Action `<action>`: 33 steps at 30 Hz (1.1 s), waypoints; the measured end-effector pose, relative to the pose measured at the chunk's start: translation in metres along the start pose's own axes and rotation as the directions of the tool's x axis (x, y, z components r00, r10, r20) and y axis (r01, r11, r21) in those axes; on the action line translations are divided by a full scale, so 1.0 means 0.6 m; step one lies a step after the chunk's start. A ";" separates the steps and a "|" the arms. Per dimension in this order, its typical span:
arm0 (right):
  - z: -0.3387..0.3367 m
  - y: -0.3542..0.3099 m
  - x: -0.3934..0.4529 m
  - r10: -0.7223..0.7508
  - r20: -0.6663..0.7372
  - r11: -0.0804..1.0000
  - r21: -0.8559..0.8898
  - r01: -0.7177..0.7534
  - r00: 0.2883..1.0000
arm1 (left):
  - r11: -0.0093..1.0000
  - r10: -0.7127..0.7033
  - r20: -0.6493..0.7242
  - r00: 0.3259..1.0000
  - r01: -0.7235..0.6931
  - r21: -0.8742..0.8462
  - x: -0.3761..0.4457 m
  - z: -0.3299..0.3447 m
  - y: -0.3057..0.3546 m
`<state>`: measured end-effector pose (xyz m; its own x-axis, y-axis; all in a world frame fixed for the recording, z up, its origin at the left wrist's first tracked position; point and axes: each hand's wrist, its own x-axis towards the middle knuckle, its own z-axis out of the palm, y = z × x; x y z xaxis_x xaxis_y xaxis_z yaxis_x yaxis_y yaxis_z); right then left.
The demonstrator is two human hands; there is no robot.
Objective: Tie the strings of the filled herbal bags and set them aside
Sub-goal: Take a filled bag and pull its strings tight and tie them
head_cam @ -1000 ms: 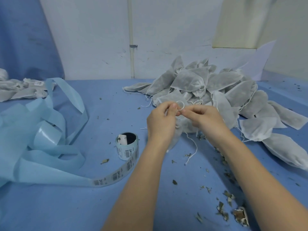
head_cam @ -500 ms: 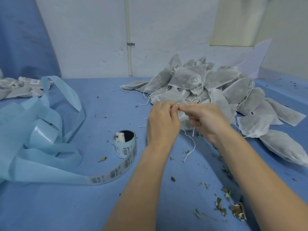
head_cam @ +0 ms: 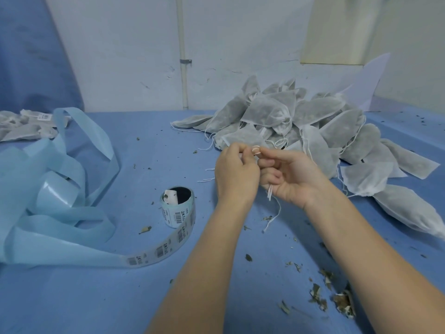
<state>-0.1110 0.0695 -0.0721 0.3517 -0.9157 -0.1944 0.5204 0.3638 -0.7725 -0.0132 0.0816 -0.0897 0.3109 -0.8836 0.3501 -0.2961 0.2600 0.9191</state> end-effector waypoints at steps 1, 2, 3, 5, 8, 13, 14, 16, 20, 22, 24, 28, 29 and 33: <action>0.000 0.002 0.002 -0.002 0.001 1.000 0.023 0.002 1.000 | 1.000 0.000 -0.012 1.000 0.000 -0.015 -0.001 0.000 0.001; 0.001 0.003 0.002 -0.006 0.001 0.999 0.041 0.006 1.000 | 1.000 0.017 -0.032 0.999 -0.017 -0.026 -0.002 0.001 0.002; 0.000 0.003 0.003 -0.008 -0.001 0.999 0.054 0.008 1.000 | 0.998 0.057 -0.067 0.996 -0.059 -0.019 -0.003 0.001 0.001; 0.000 0.003 0.004 -0.009 -0.009 0.997 0.074 0.010 1.000 | 0.978 0.203 -0.164 0.965 -0.191 0.090 -0.008 -0.001 0.001; -0.001 -0.001 0.002 -0.012 -0.028 0.994 0.107 0.015 1.000 | 0.872 0.451 -0.219 0.865 -0.376 0.313 -0.016 -0.001 -0.003; 0.002 -0.006 -0.003 -0.034 -0.048 0.991 0.130 0.040 0.998 | 0.826 0.540 -0.244 0.806 -0.452 0.336 -0.023 0.001 0.001; 0.002 -0.007 -0.003 -0.044 -0.055 0.992 0.118 0.050 0.998 | 0.827 0.539 -0.248 0.805 -0.450 0.336 -0.022 0.001 0.002; 0.002 -0.008 -0.003 -0.063 -0.072 0.995 0.071 0.068 0.995 | 0.839 0.514 -0.222 0.829 -0.431 0.332 -0.018 0.000 0.002; 0.002 -0.004 0.001 -0.178 -0.145 0.973 -0.171 0.153 0.973 | 0.811 0.538 -0.237 0.809 -0.421 0.406 -0.011 -0.010 0.001; 0.002 -0.003 0.000 -0.281 -0.150 0.924 -0.310 0.225 0.948 | 0.731 0.622 -0.250 0.742 -0.437 0.524 -0.010 -0.011 -0.001; -0.002 -0.005 -0.003 -0.348 -0.122 0.875 -0.397 0.276 0.930 | 0.709 0.633 -0.260 0.729 -0.413 0.571 -0.009 -0.009 0.000; -0.008 -0.007 -0.008 -0.434 -0.076 0.800 -0.491 0.345 0.898 | 0.903 0.290 -0.215 0.933 -0.192 0.384 -0.007 -0.010 0.015; -0.007 -0.006 -0.008 -0.460 -0.064 0.790 -0.484 0.375 0.886 | 0.942 0.168 -0.166 0.972 -0.109 0.317 -0.004 -0.011 0.020; 0.008 0.010 -0.008 -0.555 -0.015 0.723 -0.503 0.474 0.831 | 0.992 -0.127 0.042 0.991 0.125 0.029 0.006 -0.021 0.033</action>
<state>-0.1058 0.0766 -0.0731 -0.0081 -0.9660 0.2585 0.1510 -0.2567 -0.9546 -0.0064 0.0885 -0.0678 0.3080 -0.9248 0.2232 -0.2807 0.1358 0.9501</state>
